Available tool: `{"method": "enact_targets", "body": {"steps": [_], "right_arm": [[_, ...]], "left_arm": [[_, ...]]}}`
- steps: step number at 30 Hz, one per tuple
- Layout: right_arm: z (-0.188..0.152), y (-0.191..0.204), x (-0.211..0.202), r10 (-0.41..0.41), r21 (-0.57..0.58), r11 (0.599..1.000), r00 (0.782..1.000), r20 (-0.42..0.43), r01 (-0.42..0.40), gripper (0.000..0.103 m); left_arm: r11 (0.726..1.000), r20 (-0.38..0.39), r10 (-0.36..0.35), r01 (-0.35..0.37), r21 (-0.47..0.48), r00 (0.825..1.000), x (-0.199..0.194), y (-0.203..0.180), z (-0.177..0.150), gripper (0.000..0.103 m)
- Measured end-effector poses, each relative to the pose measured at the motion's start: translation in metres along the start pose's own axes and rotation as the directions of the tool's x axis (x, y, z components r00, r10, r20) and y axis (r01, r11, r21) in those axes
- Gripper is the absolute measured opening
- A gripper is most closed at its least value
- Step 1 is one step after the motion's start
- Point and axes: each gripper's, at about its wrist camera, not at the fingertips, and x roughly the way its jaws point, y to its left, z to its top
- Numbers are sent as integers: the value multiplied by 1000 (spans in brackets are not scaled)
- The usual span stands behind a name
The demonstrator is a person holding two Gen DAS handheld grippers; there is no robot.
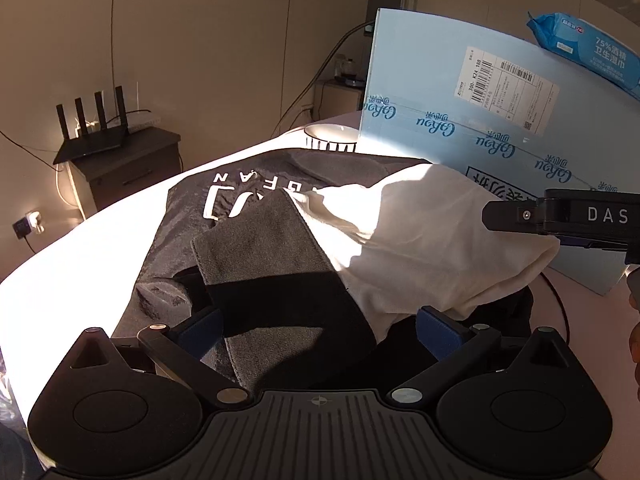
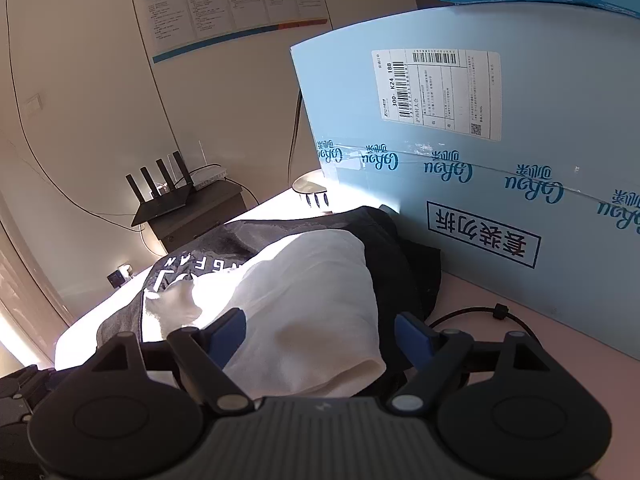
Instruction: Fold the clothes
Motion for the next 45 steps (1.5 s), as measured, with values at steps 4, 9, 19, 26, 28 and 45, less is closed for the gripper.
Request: {"method": "enact_targets", "body": {"steps": [4, 9, 19, 26, 28, 45], "right_arm": [[0, 0, 3, -2, -11, 1000, 1000, -8, 1, 84], [1, -2, 10, -9, -4, 1000, 1000, -28, 9, 81], [0, -3, 22, -8, -8, 1000, 996, -86, 7, 66], [1, -2, 26, -17, 1, 1000, 993, -118, 17, 61], [1, 0, 27, -23, -5, 1000, 992, -123, 23, 60], [0, 9, 28, -66, -24, 998, 991, -114, 64, 43]], "left_arm": [[999, -13, 11, -11, -44, 1000, 3, 10, 0, 103], [1000, -21, -21, 20, -9, 1000, 10, -1, 5, 103], [1000, -88, 23, -23, -8, 996, 24, -10, 1, 103], [998, -83, 59, -60, -10, 995, 25, -14, 4, 102], [997, -68, 74, -74, 2, 995, 24, -16, 3, 101], [998, -59, 43, -40, 53, 997, 23, -27, 8, 33]]}}
